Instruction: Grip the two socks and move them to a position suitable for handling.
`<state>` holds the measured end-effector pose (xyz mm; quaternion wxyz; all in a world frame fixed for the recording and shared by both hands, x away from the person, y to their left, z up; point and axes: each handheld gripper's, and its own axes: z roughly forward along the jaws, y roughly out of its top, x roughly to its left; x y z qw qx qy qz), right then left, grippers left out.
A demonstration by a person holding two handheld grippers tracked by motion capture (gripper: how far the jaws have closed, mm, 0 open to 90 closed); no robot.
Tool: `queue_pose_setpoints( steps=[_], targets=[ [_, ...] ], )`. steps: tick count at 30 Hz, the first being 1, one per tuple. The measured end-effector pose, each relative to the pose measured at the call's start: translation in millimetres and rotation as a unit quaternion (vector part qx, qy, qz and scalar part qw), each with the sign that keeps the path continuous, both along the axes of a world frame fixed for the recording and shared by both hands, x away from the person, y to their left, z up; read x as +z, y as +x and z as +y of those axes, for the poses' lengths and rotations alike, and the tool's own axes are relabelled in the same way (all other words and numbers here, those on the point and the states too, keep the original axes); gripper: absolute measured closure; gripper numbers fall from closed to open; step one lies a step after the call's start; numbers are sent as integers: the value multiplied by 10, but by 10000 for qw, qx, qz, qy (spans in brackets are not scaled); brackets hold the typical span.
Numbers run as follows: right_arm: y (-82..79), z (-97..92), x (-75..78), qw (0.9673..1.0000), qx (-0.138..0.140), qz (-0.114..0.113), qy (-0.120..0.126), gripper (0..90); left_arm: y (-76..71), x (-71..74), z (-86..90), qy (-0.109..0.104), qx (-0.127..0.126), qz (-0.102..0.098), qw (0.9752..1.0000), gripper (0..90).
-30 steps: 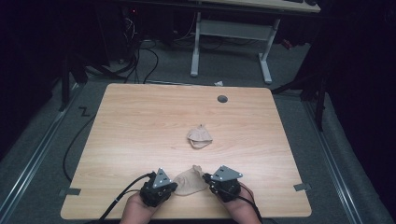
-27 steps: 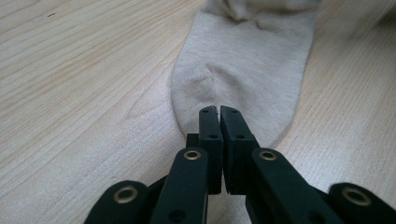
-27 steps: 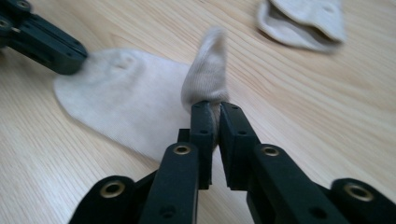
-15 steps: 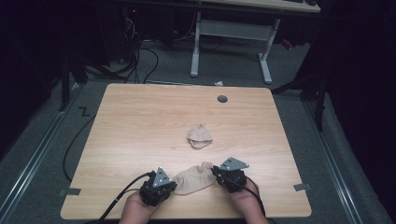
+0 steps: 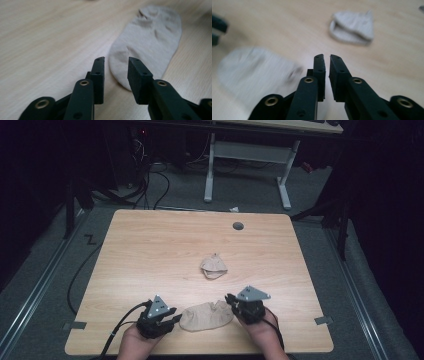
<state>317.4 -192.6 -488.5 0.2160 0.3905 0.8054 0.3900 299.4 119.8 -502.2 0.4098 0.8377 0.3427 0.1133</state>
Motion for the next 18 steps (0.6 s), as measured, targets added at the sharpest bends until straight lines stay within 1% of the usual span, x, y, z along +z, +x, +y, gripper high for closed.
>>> queue_pose_setpoints(
  steps=[1,2,3,4,5,6,7,8,9,10,11,12,13,14,15,16,17,18],
  targets=[
    [0,0,0,10000,0,0,0,846,0,0,0,0,0,0,10000,644],
    [93,8,21,10000,-67,-6,66,853,26,14,53,-16,78,-20,10000,644],
    [270,32,40,9998,-198,18,97,863,46,18,95,-29,148,-11,9999,632],
    [580,103,27,9992,-346,193,89,867,80,12,159,-100,284,12,9995,618],
    [580,103,27,9992,-346,193,89,867,80,12,159,-100,284,12,9995,613],
    [695,134,15,9990,-388,230,10,867,102,7,195,-121,355,29,9993,613],
    [873,189,-10,9983,-487,304,-93,864,114,2,219,-113,380,37,9992,605],
    [1121,264,-55,9971,-567,437,-261,862,124,-4,236,-111,399,41,9991,600],
    [1121,264,-55,9971,-567,437,-261,862,127,-9,244,-111,409,48,9991,600],
    [1291,320,-92,9957,-612,543,-443,861,129,-18,260,-82,410,54,9991,598],
    [1291,320,-92,9957,-612,543,-443,861,129,-18,260,-82,410,54,9991,597],
    [1379,361,-136,9941,-609,648,-622,858,128,-18,272,-60,400,62,9992,597],
    [1379,361,-136,9941,-609,648,-622,858,128,-18,272,-60,400,62,9992,596],
    [1404,380,-202,9921,-587,752,-819,858,127,-18,278,-94,411,49,9991,596],
    [1404,380,-202,9921,-587,752,-819,858,127,-18,278,-94,411,49,9991,596],
    [1379,380,-255,9907,-572,813,-933,858,123,-14,274,-106,370,75,9992,597],
    [1379,380,-255,9907,-572,813,-933,858,123,-14,274,-106,370,75,9992,599],
    [1310,352,-272,9915,-549,802,-868,858,106,0,245,-246,227,251,9991,599]
  ],
)
